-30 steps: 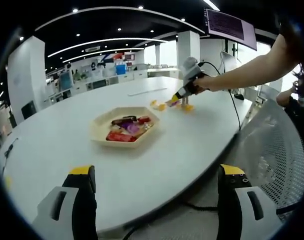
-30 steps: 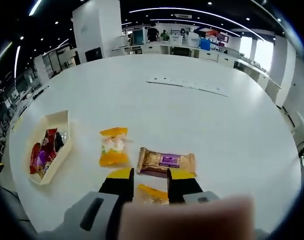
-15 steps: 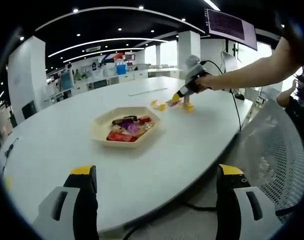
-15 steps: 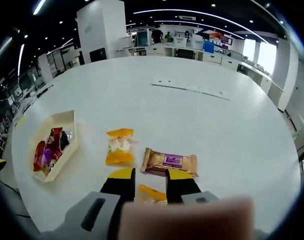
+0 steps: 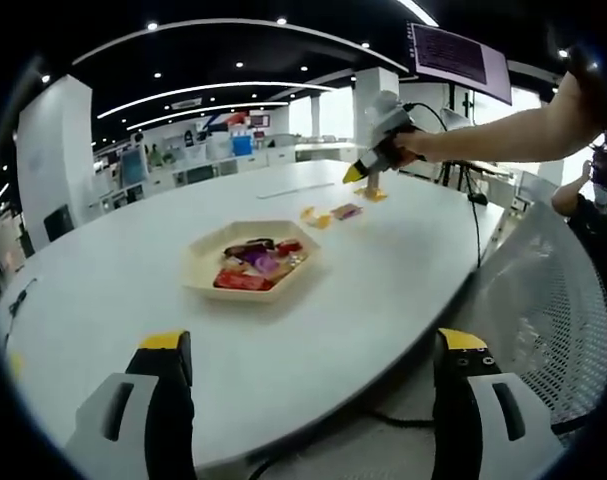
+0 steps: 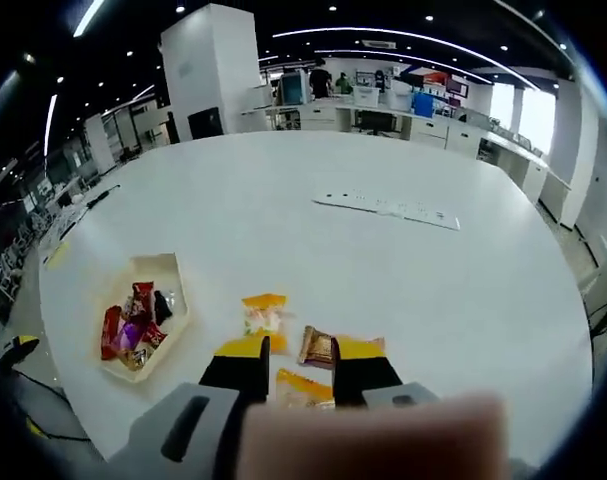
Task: Place the target food into the container with the food tongs after gripping and lifting it, then release it inside without dropping or visibly crushing the food.
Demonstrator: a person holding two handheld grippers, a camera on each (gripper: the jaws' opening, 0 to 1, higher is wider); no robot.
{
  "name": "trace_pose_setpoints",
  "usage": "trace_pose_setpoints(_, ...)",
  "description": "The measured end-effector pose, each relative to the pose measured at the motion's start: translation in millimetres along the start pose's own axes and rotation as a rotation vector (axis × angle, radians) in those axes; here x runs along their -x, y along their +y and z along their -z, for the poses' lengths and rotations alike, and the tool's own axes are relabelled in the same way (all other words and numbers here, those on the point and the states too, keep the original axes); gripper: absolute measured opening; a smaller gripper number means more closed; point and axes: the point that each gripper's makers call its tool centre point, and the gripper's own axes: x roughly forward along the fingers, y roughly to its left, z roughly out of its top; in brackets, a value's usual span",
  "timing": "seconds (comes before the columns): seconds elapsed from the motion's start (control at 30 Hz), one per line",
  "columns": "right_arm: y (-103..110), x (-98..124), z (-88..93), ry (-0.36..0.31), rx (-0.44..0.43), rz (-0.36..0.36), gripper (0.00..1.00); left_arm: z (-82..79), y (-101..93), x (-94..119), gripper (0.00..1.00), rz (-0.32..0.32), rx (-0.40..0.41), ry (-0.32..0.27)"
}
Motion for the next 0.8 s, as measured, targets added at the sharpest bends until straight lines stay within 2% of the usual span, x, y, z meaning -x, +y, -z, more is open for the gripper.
trace_pose_setpoints(0.37, 15.2, 30.1, -34.7, -0.044, 0.025, -0.022, 0.23, -3.1, -1.1, 0.2, 0.98, 0.005, 0.000, -0.020)
trace_pose_setpoints(0.8, 31.6, 28.1, -38.8, -0.036, 0.034, -0.037, 0.24, -4.7, -1.1, 0.7, 0.97, 0.009, 0.001, -0.033)
